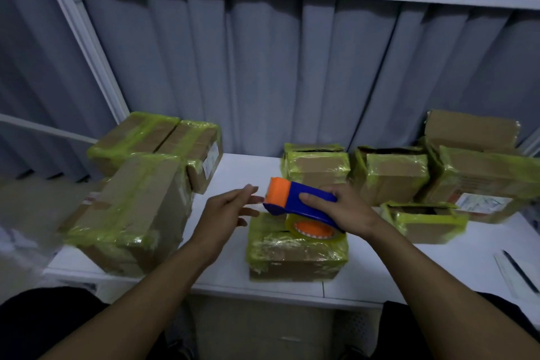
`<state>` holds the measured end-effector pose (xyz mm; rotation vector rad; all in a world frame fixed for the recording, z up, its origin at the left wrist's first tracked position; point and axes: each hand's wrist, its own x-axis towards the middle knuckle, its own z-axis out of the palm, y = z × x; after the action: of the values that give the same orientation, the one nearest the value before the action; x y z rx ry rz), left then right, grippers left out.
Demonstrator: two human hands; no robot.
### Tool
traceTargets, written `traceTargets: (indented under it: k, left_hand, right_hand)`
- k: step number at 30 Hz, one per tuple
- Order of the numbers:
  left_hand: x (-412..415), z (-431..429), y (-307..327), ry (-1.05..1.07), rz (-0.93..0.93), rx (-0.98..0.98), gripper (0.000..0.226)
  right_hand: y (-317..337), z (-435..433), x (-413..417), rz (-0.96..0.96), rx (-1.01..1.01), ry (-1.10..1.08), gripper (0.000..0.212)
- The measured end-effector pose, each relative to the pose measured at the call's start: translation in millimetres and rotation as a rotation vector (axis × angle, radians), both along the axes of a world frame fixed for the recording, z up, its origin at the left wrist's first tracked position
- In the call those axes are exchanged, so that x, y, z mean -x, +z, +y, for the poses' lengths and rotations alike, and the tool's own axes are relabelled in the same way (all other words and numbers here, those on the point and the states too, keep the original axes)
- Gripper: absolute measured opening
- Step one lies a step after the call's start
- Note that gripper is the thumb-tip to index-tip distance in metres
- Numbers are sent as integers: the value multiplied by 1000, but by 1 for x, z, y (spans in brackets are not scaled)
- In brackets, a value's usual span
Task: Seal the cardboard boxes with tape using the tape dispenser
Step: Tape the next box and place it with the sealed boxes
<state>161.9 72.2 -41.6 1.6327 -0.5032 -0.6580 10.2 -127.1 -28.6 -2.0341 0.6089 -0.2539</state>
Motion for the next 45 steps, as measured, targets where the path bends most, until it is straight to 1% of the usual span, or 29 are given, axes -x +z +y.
traceTargets:
  k: [2,4,6,8,10,12,17,23,25,32,37,39,42,45]
  left_hand:
    - [7,3,11,15,-29,24,23]
    - [13,6,17,24,-54,47,18]
    - [17,8,19,32,-22,50,16]
    - [19,8,19,31,68,48,15]
    - [21,8,19,33,126,40,15]
    - [20,6,18,45,104,15,13]
    - [22,3,15,45,130,-63,14]
    - [17,1,18,51,129,-15,11]
    - [13,1,17,51,116,-14,11]
    - [-2,-4,17,59,141,24,11]
    - [-10,-1,15,89,139,-2,9]
    - [-19,2,15,144,156,10,6]
    - [-33,8,12,225,159,42,5]
    - [-35,11,0,242,160,-1,7]
  right_hand:
    - [2,3,3,-37,6,36,50]
    - [5,5,6,-92,-2,60,42]
    - [5,5,9,-131,-13,80,37]
    - [4,4,11,-149,-17,93,37]
    - [2,3,13,-159,-20,98,43]
    - [1,4,15,-164,-24,95,48]
    - [2,7,16,-134,-9,90,39]
    - [7,9,16,-144,-48,88,34]
    - [7,8,14,-138,-43,85,36]
    - [6,8,7,-75,6,84,54]
    - [7,8,-1,-16,126,118,60]
    - [13,6,-2,4,157,121,60]
    - [23,-3,-5,37,226,125,67]
    - [24,-6,-11,71,307,130,70]
